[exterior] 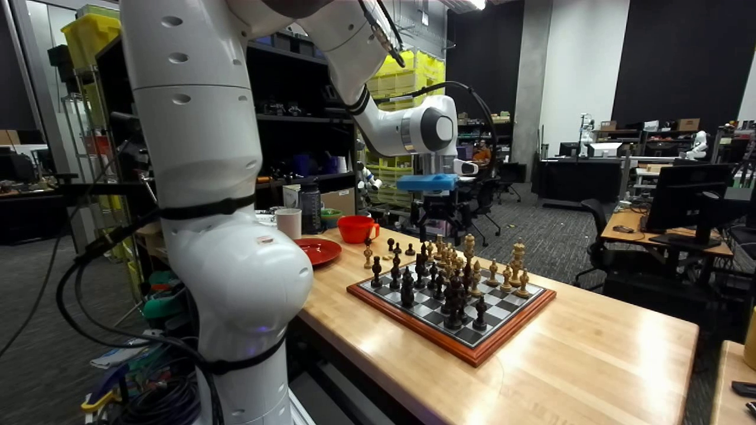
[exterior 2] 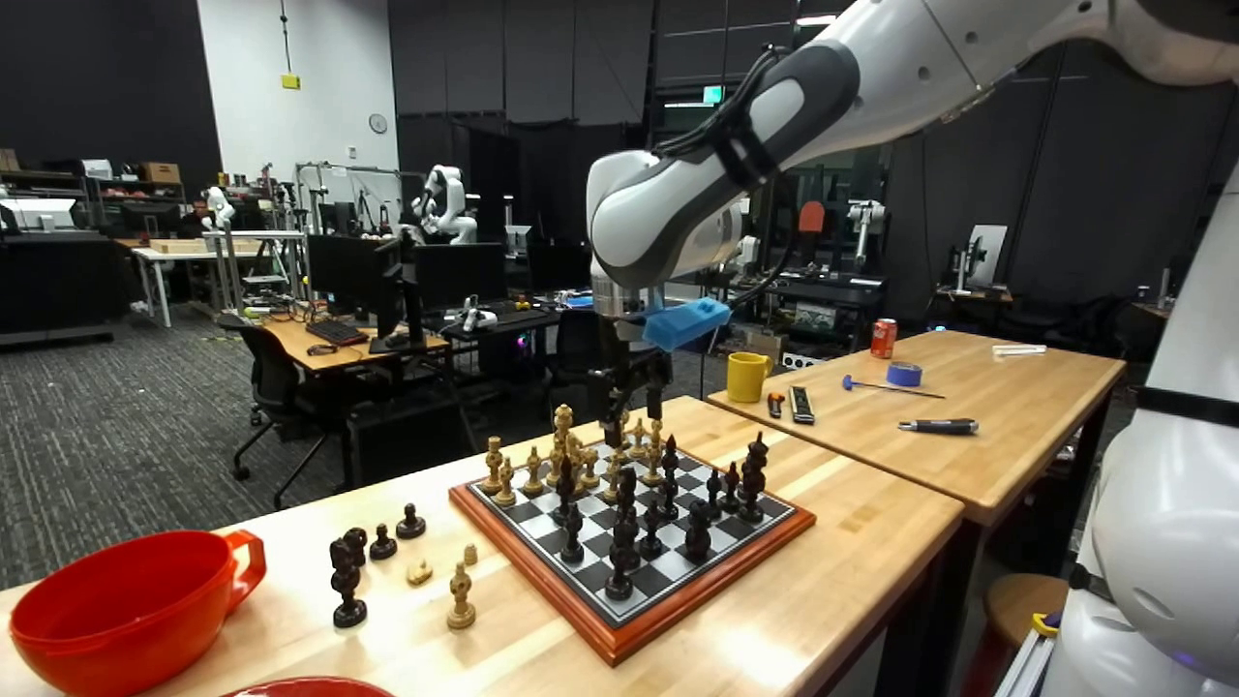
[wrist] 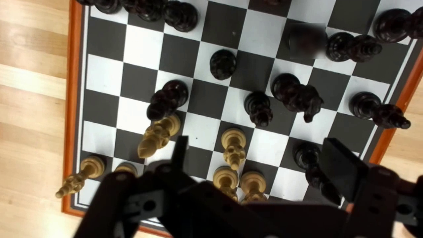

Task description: Move one of the black pieces on the chess board

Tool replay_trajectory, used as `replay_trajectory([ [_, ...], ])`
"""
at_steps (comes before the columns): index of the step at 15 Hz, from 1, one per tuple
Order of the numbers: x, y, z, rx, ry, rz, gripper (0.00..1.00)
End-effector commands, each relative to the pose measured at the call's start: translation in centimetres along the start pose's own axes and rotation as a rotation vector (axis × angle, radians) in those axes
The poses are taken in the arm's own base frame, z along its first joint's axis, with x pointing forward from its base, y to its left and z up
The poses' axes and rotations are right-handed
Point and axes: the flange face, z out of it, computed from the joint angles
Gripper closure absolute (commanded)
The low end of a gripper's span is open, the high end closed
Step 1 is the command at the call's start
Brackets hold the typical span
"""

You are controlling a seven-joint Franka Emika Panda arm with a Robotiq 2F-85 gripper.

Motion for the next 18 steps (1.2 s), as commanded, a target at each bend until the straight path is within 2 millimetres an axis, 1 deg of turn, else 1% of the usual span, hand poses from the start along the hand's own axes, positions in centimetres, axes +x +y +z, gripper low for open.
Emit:
replay_trajectory([
  [1,0.6,-0.2,0.1,0.015,0.001,0.004,0.0],
  [8,1.7,0.0,0.5,0.07,0.019,0.041,0.0],
  [11,2.1,0.3,1.0,0.092,0.023,0.08,0.0],
  [15,1.9,1.5,2.4,0.102,0.003,0.133,0.0],
  [18,1.4,1.8,2.7,0.104,-0.016,0.157,0.0],
])
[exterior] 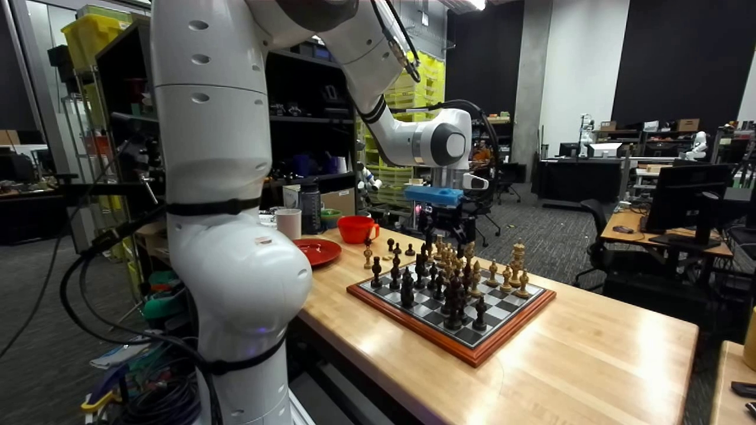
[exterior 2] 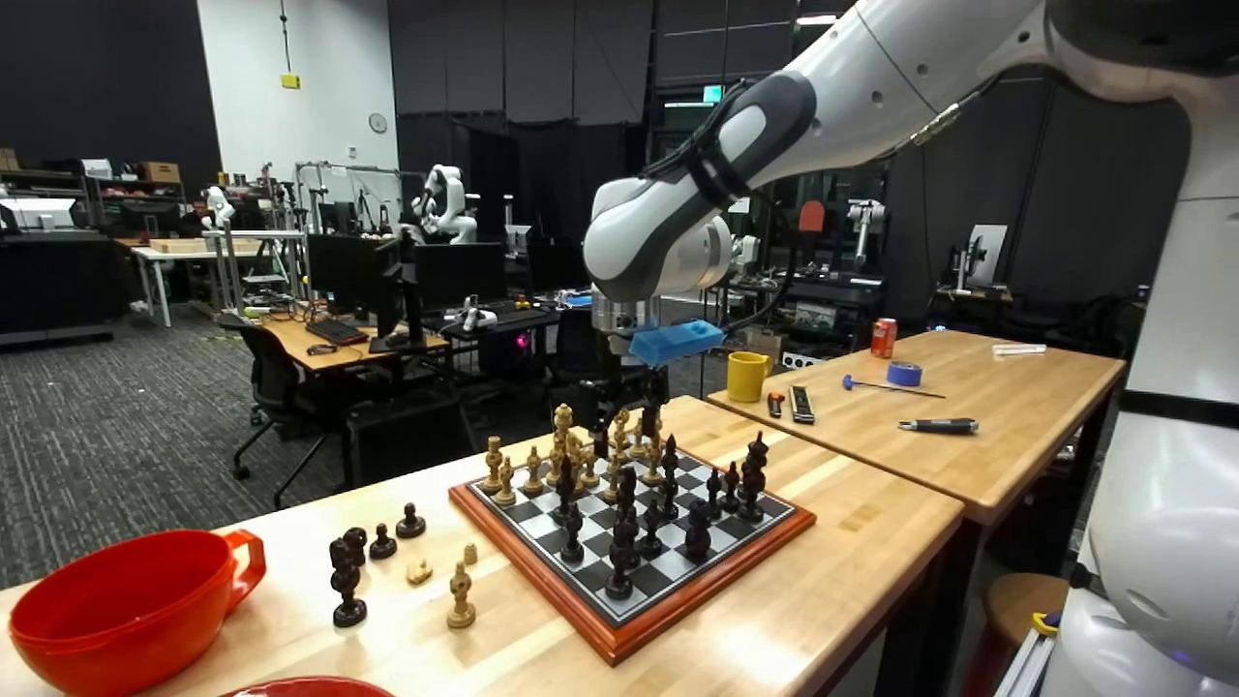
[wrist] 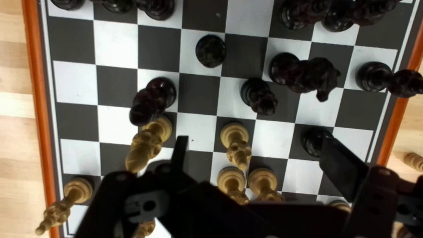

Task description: Move one of the black pieces on the chess board

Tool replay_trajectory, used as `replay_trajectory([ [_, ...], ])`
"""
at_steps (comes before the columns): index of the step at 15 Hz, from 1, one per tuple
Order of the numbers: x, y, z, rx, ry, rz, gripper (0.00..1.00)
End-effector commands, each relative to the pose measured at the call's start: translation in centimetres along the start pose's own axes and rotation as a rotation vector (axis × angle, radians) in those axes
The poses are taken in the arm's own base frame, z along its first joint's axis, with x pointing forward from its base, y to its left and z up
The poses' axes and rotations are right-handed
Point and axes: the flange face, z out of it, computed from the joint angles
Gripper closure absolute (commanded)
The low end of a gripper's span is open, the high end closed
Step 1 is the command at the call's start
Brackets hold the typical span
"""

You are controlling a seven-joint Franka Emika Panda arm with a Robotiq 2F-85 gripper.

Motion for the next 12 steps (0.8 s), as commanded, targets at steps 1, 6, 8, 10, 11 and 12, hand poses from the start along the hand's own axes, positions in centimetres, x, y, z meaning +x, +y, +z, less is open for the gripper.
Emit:
replay_trajectory([
  [1,-0.39,0.2,-0.09,0.013,-0.006,0.039,0.0],
  [6,-0.42,-0.34,0.1,0.018,-0.035,0.051,0.0],
  [8,-0.41,-0.31,0.17,0.024,-0.043,0.074,0.0],
  [10,-0.44,-0.16,-0.39,0.048,-0.008,0.045,0.0],
  [11,-0.21,-0.13,0.38,0.026,-0.027,0.052,0.0],
  [12,-0.16,-0.14,0.32,0.031,-0.023,0.051,0.0],
])
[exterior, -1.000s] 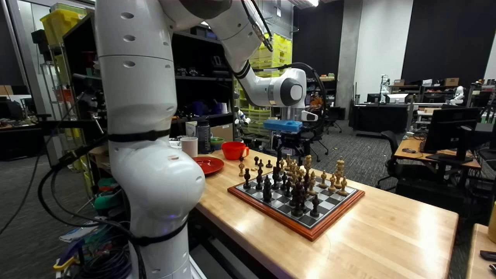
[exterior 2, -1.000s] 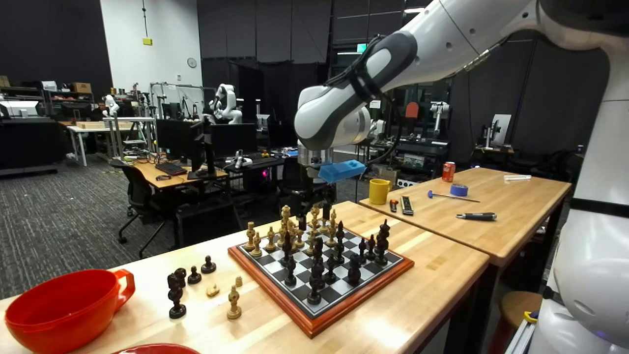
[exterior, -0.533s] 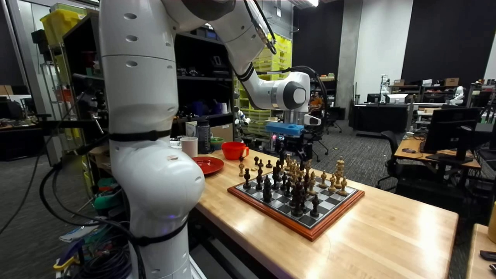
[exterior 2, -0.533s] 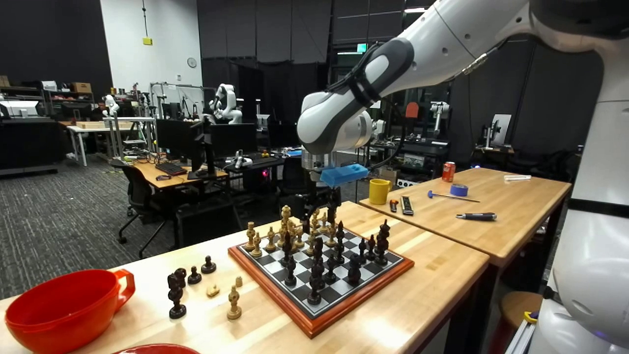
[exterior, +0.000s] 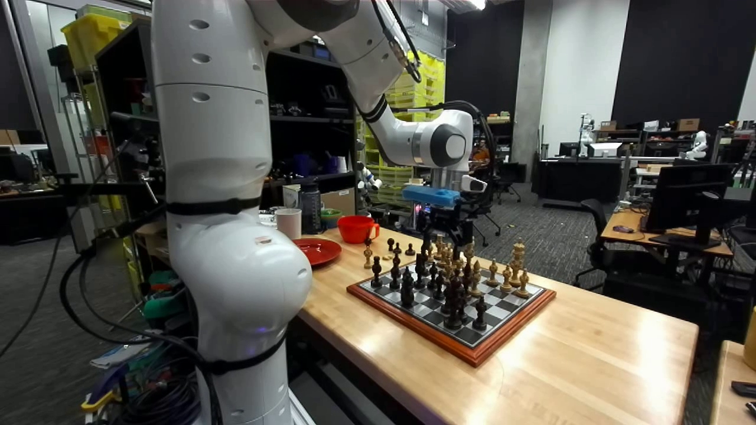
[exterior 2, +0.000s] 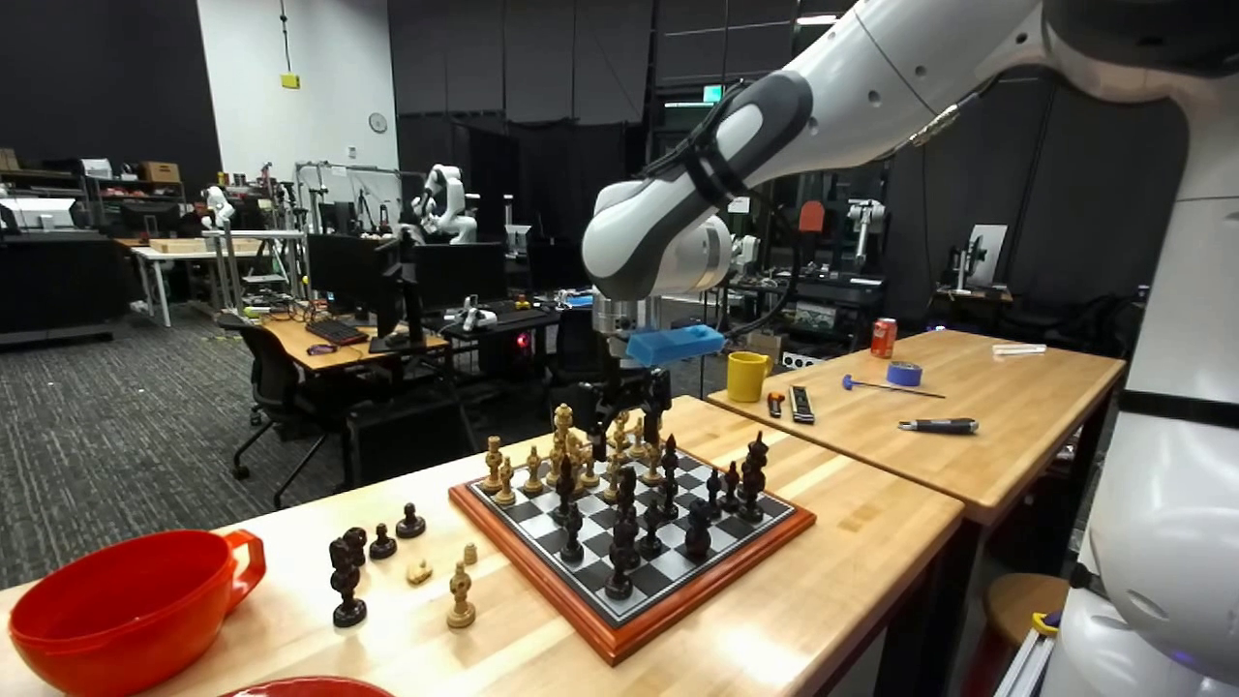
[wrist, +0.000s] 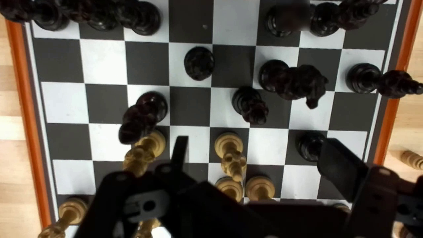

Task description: Move one of the black pieces on the chess board

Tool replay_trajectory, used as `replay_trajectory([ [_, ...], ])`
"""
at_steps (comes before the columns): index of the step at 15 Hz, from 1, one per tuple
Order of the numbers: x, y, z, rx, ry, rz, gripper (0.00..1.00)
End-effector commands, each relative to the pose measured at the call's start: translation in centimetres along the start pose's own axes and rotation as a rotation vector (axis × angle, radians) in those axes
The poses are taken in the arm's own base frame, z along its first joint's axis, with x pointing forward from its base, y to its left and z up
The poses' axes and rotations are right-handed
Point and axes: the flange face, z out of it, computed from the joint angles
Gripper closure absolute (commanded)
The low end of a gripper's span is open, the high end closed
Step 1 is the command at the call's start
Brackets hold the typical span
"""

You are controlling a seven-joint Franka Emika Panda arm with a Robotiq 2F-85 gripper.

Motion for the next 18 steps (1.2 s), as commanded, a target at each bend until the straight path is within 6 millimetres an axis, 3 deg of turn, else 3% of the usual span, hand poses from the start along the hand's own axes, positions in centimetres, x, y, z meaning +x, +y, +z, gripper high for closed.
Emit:
replay_trajectory([
  [1,0.0,0.0,-0.1,0.001,0.001,0.0,0.0],
  [4,0.0,0.6,0.1,-0.013,-0.001,0.072,0.0],
  [8,-0.3,0.0,0.9,-0.02,-0.021,0.183,0.0],
  [18,0.1,-0.7,2.3,-0.02,-0.04,0.258,0.0],
])
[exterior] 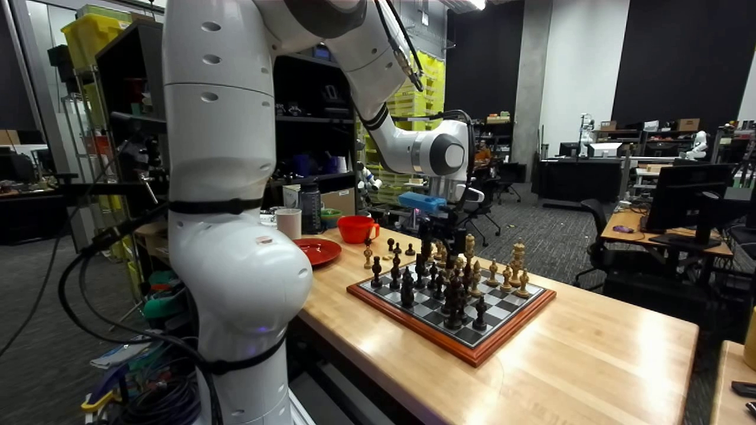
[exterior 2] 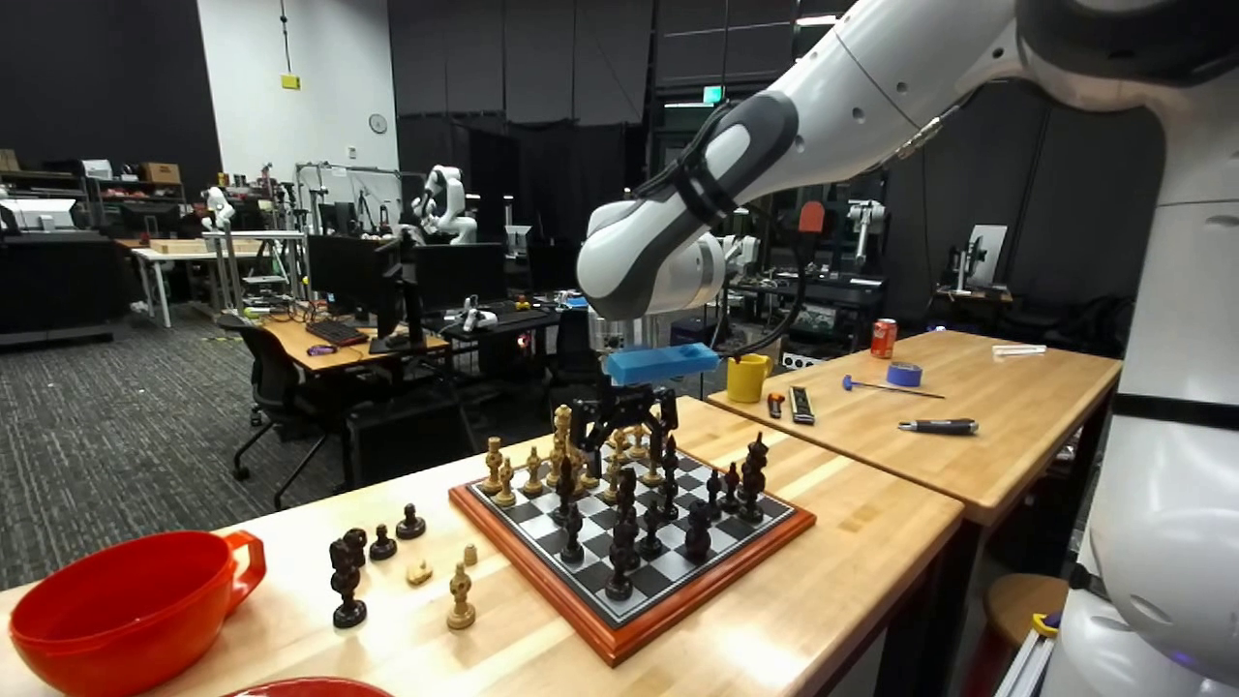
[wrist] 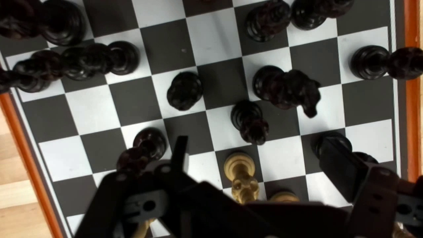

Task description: Move one of the black pieces on the chess board

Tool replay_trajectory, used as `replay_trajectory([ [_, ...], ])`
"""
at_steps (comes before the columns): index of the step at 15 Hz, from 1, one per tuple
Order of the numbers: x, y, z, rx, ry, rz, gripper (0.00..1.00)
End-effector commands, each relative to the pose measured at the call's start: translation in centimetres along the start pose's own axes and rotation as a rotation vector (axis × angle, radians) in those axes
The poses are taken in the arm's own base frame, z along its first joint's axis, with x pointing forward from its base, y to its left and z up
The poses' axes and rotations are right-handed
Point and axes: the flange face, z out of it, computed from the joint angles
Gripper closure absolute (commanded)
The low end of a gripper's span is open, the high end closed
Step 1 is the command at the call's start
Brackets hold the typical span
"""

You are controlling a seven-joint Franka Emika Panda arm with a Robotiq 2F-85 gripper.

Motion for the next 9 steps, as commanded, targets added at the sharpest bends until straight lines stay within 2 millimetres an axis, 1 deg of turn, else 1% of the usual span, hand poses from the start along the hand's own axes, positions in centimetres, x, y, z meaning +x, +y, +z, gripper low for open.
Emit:
replay_trajectory([
  [1,-0.02,-0.29,0.18,-0.008,0.002,0.02,0.14],
  [2,-0.02,-0.33,0.26,-0.008,0.001,0.018,0.26],
  [3,-0.01,-0.35,0.32,-0.011,-0.001,0.019,0.31],
  [8,0.04,-0.45,0.46,-0.017,-0.002,0.015,0.71],
  [9,0.03,-0.54,0.49,-0.018,-0.002,0.014,0.78],
])
